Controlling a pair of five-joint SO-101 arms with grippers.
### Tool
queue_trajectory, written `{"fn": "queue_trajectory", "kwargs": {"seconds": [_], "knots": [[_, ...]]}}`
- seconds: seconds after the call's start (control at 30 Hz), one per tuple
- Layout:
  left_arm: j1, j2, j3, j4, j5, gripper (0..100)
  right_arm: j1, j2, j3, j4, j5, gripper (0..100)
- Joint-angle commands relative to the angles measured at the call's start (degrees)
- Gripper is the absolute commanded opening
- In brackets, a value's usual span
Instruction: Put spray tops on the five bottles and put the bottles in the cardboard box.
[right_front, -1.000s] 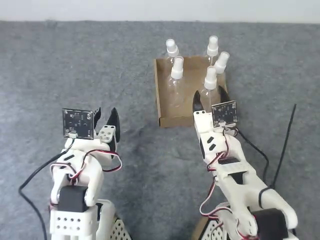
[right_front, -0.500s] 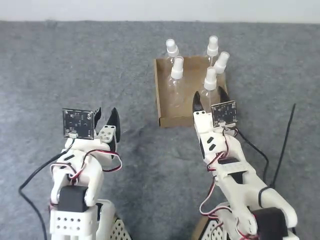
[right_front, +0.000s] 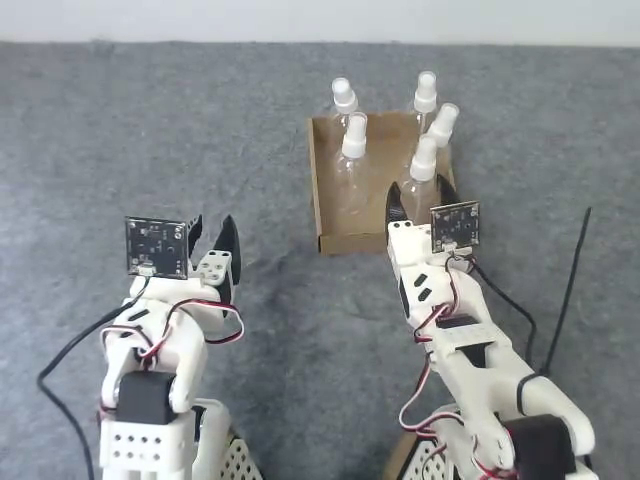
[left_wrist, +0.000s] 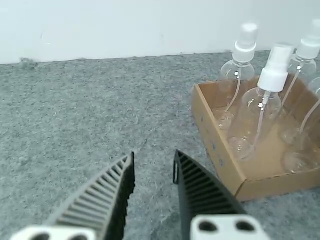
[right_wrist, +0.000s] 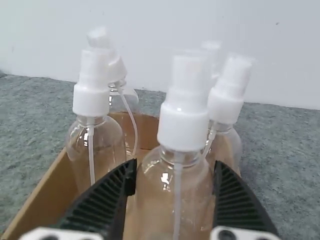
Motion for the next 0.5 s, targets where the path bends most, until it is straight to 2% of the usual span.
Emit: {"fn": "queue_trajectory", "kwargs": {"seconds": [0.0, 0.47], "knots": [[0.0, -0.79, -0.48, -1.41, 0.88, 12, 0.22, -0.31, -2.11, -0.31, -0.53, 17.7], [0.0, -0.79, -0.48, -1.41, 0.88, 12, 0.4, -0.31, -2.02, -2.24, -0.44, 17.7]]}}
